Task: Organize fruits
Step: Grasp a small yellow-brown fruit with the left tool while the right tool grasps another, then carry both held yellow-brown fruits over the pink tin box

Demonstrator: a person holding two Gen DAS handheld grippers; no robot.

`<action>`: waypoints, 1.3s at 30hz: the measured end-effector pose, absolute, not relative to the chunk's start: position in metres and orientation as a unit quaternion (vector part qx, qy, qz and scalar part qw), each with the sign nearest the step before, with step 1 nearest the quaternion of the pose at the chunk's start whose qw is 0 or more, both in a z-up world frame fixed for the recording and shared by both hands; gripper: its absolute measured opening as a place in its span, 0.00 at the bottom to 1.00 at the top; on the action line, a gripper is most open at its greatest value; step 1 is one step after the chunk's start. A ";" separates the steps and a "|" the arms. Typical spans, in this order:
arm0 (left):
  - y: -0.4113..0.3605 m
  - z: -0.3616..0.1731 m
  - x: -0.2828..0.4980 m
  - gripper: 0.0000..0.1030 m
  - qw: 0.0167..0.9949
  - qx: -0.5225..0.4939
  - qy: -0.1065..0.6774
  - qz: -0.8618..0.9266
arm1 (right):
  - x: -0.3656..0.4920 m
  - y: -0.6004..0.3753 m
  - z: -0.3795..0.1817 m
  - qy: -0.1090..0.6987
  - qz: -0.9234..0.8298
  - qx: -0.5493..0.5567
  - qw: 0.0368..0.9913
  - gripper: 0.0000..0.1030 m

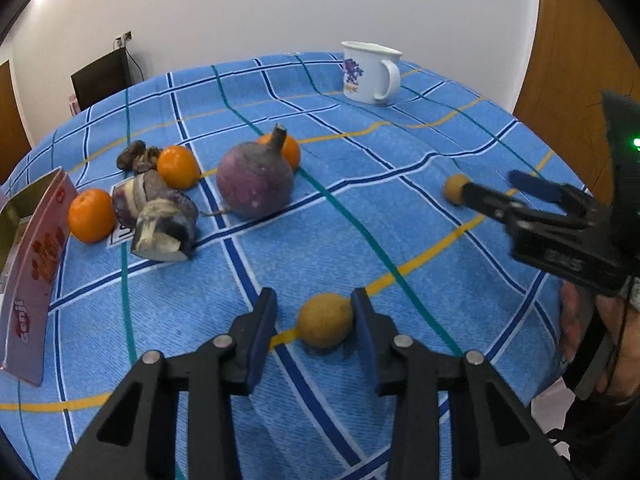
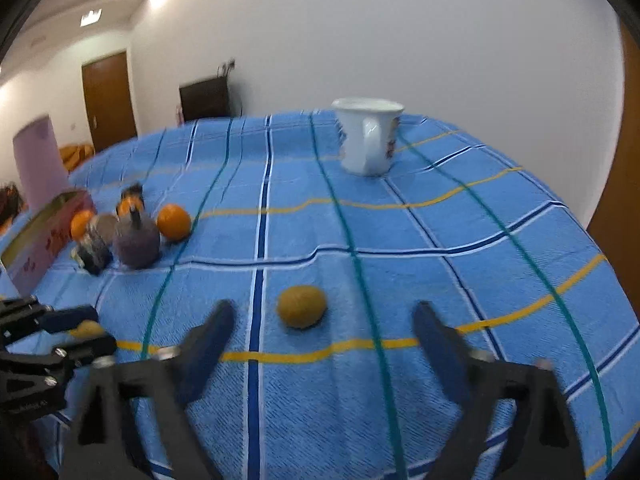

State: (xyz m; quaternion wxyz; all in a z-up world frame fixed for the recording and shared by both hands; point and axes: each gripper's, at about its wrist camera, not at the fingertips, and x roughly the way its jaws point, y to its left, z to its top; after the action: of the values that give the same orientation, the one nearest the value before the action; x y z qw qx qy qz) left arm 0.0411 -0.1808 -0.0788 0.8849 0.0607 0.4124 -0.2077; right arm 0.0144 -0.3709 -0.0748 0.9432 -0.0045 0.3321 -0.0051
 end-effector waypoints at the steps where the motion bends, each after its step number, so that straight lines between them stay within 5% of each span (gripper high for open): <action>1: -0.182 -0.079 0.041 0.39 0.884 0.065 0.413 -0.208 | 0.018 -0.370 -0.077 0.340 -0.003 -0.007 0.940 0.68; 7: -0.183 -0.078 0.039 0.27 0.882 0.077 0.411 -0.217 | 0.031 -0.368 -0.082 0.381 0.025 -0.009 0.924 0.64; 11: -0.178 -0.077 0.038 0.27 0.880 0.065 0.411 -0.228 | 0.040 -0.367 -0.086 0.397 0.036 -0.005 0.917 0.41; 16: -0.171 -0.072 0.037 0.27 0.883 0.046 0.401 -0.238 | 0.039 -0.366 -0.087 0.394 0.044 -0.010 0.918 0.31; 39: -0.146 -0.063 0.038 0.27 0.904 0.026 0.367 -0.217 | 0.043 -0.344 -0.077 0.371 0.021 -0.078 0.925 0.26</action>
State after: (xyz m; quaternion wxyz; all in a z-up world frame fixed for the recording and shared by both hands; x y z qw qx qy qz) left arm 0.0382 -0.1463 -0.0627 0.9041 0.0256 0.3672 -0.2171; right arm 0.0433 -0.3438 -0.0771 0.9252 -0.0784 0.3706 0.0214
